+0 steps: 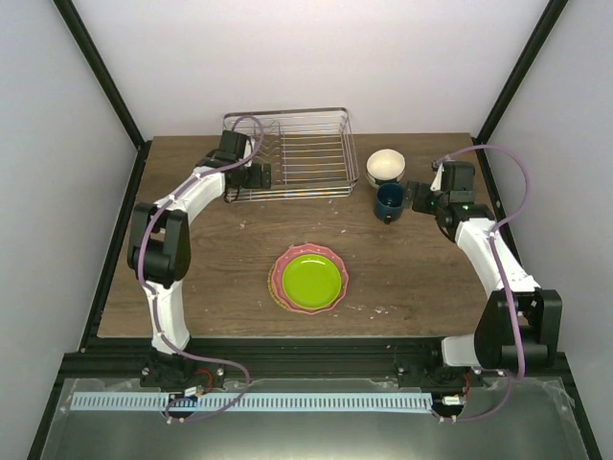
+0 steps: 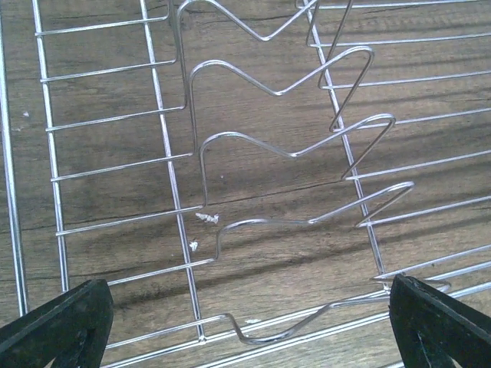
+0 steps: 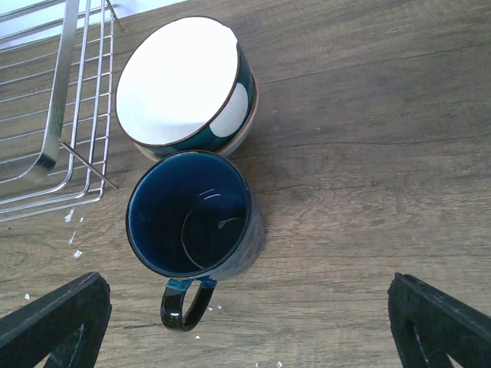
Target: Load the mixed dishes into the dish rack
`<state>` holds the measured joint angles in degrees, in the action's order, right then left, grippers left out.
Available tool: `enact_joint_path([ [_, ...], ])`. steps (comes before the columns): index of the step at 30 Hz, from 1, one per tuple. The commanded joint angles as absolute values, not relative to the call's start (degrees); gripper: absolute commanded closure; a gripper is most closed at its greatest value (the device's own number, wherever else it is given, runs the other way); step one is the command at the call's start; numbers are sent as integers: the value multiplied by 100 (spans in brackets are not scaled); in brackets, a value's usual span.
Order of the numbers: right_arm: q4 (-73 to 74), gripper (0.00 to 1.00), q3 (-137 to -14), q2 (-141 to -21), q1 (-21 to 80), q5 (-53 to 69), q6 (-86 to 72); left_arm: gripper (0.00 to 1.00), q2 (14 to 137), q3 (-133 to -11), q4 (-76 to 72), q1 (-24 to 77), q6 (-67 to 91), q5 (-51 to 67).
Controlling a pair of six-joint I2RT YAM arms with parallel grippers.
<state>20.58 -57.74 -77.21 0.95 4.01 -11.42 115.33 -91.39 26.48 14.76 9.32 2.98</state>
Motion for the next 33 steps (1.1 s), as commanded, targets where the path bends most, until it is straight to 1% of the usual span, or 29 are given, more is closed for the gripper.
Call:
enact_joint_path([
  [1,2067,0,-6080,-7795,132,421,-1128,0,11441,-9075,2712,1468,812,442],
  [10,2051,0,-6117,-7888,132,444,-1125,0,10827,-8048,2721,1471,693,464],
  [23,2020,0,-6168,-8033,132,571,-1090,0,10233,-7242,2910,1459,732,-104],
  [33,1998,0,-6287,-8170,127,782,-1059,0,9824,-6494,2812,1459,847,-256],
])
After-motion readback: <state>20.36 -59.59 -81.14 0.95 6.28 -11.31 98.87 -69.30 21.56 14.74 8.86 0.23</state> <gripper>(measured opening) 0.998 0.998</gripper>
